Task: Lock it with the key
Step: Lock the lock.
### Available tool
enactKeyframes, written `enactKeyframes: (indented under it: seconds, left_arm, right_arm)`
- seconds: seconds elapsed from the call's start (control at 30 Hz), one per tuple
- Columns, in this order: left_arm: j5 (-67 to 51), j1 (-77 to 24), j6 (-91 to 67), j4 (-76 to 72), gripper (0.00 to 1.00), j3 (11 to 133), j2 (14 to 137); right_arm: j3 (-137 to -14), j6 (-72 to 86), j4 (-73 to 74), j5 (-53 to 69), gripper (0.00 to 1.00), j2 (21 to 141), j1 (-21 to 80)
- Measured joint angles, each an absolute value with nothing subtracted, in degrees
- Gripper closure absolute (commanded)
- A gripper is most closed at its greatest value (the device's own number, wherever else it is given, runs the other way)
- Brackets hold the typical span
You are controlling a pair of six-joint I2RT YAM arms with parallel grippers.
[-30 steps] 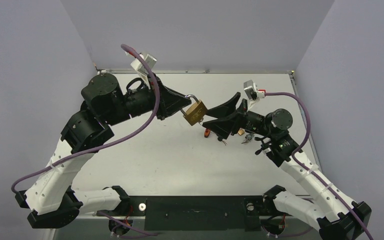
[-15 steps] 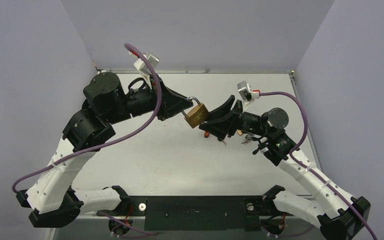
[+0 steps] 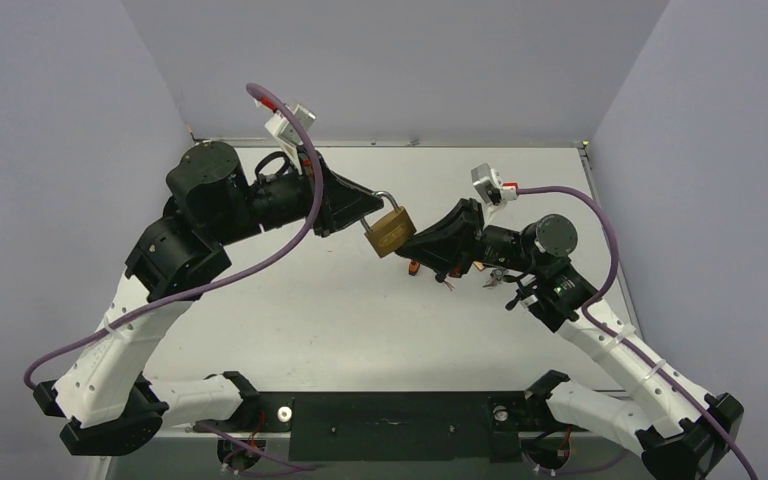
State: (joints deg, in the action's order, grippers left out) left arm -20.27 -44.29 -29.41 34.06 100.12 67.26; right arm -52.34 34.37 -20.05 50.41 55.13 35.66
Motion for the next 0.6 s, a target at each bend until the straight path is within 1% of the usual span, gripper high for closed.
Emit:
enactKeyframes:
  seconds: [0.6]
  left_arm:
    - [-22.55, -41.85, -29.56, 34.15, 1.0, 100.12, 67.42]
  right_arm:
    - [-52.4, 31.62, -19.25, 50.41, 1.0, 55.07, 35.83]
